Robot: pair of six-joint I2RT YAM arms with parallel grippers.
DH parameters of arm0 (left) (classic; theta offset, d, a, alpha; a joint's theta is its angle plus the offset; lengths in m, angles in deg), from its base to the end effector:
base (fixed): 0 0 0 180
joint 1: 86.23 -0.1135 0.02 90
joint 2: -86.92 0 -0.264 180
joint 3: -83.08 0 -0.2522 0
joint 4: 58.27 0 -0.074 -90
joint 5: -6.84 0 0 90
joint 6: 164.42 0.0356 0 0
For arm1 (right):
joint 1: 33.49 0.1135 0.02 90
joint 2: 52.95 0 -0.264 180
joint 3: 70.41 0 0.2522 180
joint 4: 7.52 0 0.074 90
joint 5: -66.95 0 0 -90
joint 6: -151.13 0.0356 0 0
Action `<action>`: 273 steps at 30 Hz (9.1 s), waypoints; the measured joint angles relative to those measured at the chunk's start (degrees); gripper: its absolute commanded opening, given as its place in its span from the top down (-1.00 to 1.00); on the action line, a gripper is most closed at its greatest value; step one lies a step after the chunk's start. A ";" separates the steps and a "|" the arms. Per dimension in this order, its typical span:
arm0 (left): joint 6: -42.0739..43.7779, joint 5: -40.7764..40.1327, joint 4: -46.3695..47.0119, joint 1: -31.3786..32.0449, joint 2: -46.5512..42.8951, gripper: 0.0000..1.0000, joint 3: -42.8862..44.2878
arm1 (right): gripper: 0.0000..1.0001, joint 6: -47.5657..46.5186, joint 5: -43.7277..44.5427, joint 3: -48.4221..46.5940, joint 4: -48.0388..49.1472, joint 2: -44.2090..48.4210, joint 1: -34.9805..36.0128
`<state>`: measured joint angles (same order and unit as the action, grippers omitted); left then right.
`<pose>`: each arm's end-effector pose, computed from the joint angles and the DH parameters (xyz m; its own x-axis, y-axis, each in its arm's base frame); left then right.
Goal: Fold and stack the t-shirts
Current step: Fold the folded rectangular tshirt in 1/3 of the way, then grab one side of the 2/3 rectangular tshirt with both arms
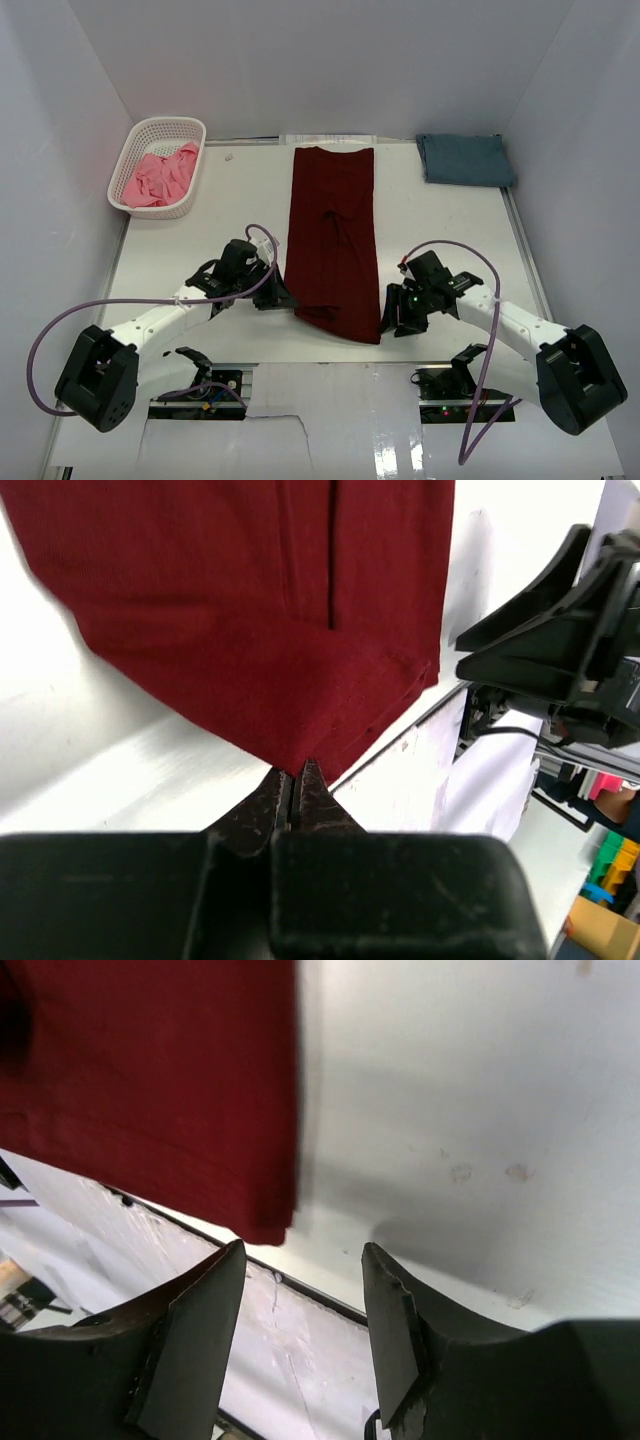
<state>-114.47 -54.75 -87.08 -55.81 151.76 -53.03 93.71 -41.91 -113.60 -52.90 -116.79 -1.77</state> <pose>0.1737 -0.1216 0.1819 -0.9610 -0.0920 -0.2608 0.1202 0.7102 -0.6937 0.1499 0.1062 0.1631 -0.9830 -0.0086 -0.1833 -0.0948 0.8788 0.4677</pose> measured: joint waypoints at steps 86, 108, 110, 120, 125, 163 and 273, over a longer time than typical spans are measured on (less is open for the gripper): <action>4.90 -4.81 4.15 -10.40 26.36 1.00 29.42 | 0.85 -12.17 6.84 -45.00 -1.90 -33.77 -5.16; 4.68 -7.04 9.03 -12.74 40.02 1.00 45.83 | 0.85 -14.49 8.22 -66.12 -6.60 -48.02 -9.55; 4.72 -7.04 9.03 -12.90 40.85 1.00 46.75 | 0.84 -14.58 8.20 -67.80 -7.39 -48.98 -9.60; 4.94 -6.99 8.94 -13.81 45.11 1.00 49.55 | 0.83 -14.88 8.00 -74.69 -8.90 -54.60 -10.32; 4.96 -6.97 9.35 -13.90 47.45 1.00 50.27 | 0.84 -14.88 7.98 -75.17 -8.92 -56.92 -10.71; -0.87 -5.55 12.35 -18.82 57.83 -0.37 62.62 | 0.31 -11.17 14.60 -80.26 4.55 -63.93 -13.25; 10.51 -11.17 8.13 -10.73 26.77 -0.53 31.52 | 0.12 -17.40 15.72 -52.89 7.41 -44.00 -13.68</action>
<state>-103.96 -65.92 -78.94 -66.55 178.53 -21.51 76.31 -26.19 -166.49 -45.49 -160.79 -15.45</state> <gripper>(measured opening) 0.761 0.440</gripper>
